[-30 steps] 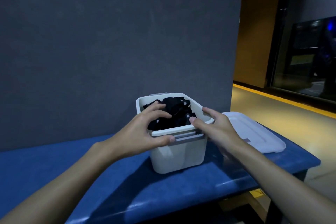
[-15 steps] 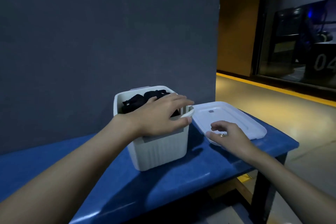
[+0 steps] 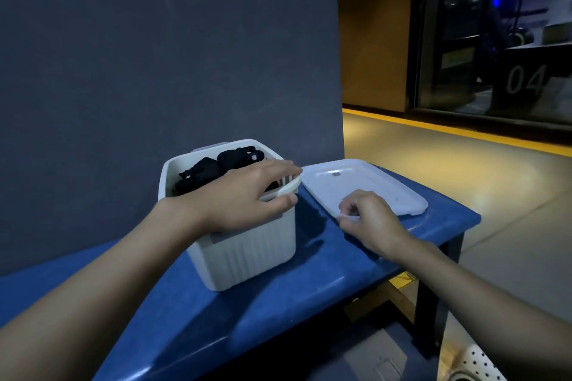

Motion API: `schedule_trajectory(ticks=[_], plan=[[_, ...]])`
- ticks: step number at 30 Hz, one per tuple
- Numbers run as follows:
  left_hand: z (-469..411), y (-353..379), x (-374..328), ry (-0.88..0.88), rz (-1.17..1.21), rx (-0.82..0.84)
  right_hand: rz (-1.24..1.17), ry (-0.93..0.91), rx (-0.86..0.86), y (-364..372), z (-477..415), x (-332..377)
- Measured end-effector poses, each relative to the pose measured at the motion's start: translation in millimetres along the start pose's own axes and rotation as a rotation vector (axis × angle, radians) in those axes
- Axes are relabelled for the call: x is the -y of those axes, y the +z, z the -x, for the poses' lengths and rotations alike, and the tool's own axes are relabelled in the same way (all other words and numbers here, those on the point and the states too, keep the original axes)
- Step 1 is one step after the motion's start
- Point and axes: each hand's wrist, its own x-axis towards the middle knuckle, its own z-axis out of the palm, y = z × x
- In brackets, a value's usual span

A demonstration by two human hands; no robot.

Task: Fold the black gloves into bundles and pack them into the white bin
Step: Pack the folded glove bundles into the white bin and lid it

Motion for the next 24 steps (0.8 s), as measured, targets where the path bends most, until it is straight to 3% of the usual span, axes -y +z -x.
schedule_trajectory(ticks=[3, 8, 14, 17, 20, 24], plan=[[0.8, 0.9, 1.0, -0.001, 0.013, -0.007, -0.08, -0.022, -0.164, -20.9, 3.9, 19.6], [0.4, -1.3, -1.4, -0.013, 0.012, -0.027, -0.061, -0.072, -0.263, -60.1, 6.2, 37.0], [9.4, -9.6, -6.9, -0.039, 0.01, -0.147, -0.316, -0.093, -0.543, -99.7, 2.7, 69.3], [15.3, -16.4, -12.7, -0.038, 0.024, -0.176, -0.53, -0.235, -0.569, -115.8, 3.8, 93.1], [22.6, -25.9, -21.5, -0.022, 0.103, -0.209, -0.551, -0.37, -0.648, -127.6, 4.8, 115.2], [33.1, -37.8, -32.3, -0.029, 0.197, -0.294, -0.704, -0.327, -0.692, -130.0, 2.2, 141.4]])
